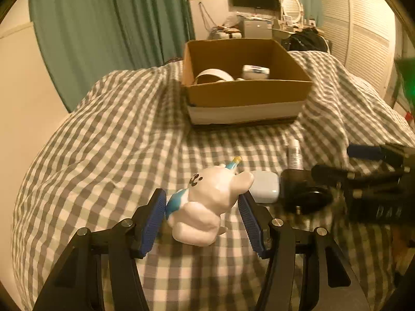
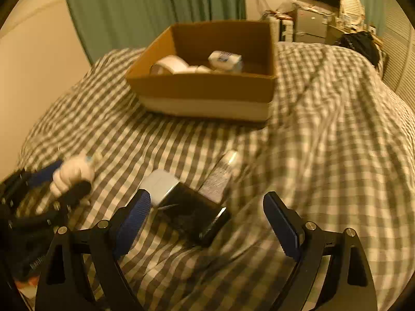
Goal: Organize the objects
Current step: 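Grasp the white toy figure with the left tool while the right tool grasps the black pouch, then place the toy figure and black pouch into the box, opening both tools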
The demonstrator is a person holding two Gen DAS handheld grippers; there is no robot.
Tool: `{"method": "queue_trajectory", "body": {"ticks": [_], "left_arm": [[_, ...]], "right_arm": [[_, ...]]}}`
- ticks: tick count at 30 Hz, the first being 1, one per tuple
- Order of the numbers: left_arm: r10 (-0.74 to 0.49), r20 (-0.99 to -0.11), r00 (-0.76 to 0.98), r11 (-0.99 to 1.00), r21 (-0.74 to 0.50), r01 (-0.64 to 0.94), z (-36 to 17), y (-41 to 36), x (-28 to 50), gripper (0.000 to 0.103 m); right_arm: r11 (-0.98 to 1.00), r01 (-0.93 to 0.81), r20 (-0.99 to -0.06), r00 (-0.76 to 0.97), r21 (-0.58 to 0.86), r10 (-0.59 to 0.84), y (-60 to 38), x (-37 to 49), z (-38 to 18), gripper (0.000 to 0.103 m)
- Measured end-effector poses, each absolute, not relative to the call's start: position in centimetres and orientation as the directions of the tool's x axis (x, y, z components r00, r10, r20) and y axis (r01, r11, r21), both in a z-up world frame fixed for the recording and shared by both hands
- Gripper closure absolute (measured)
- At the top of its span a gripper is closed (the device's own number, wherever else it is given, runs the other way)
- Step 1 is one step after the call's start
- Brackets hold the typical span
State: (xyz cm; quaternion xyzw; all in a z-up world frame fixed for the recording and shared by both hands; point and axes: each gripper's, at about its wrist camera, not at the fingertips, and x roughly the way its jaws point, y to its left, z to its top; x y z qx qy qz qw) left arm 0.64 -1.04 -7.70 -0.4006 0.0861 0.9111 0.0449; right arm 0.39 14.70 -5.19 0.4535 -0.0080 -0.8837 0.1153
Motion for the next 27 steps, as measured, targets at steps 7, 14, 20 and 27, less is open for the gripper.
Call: {"method": "queue_trajectory", "body": {"ticks": [7, 14, 20, 27], "left_arm": [[0.009, -0.738, -0.675, -0.979, 0.130, -0.155, -8.2, -1.4, 0.4, 0.044], [0.025, -0.741, -0.671, -0.983, 0.103, -0.150, -8.2, -1.8, 0.5, 0.044], [0.035, -0.742, -0.669, -0.985, 0.088, -0.149, -8.1, -2.0, 0.8, 0.044], [0.043, -0.744, -0.667, -0.986, 0.075, -0.147, -7.9, -2.1, 1.0, 0.044]], "right_arm": [[-0.962, 0.258, -0.842, -0.496, 0.093, -0.214, 12.9, -0.5, -7.5, 0.014], [-0.962, 0.270, -0.895, -0.418, 0.038, -0.152, 12.0, -1.4, -10.1, 0.023], [-0.961, 0.276, -0.882, -0.450, 0.011, -0.139, 11.9, -0.3, -9.6, 0.023], [-0.964, 0.265, -0.849, -0.503, 0.029, -0.163, 12.6, 1.3, -7.9, 0.023]]}}
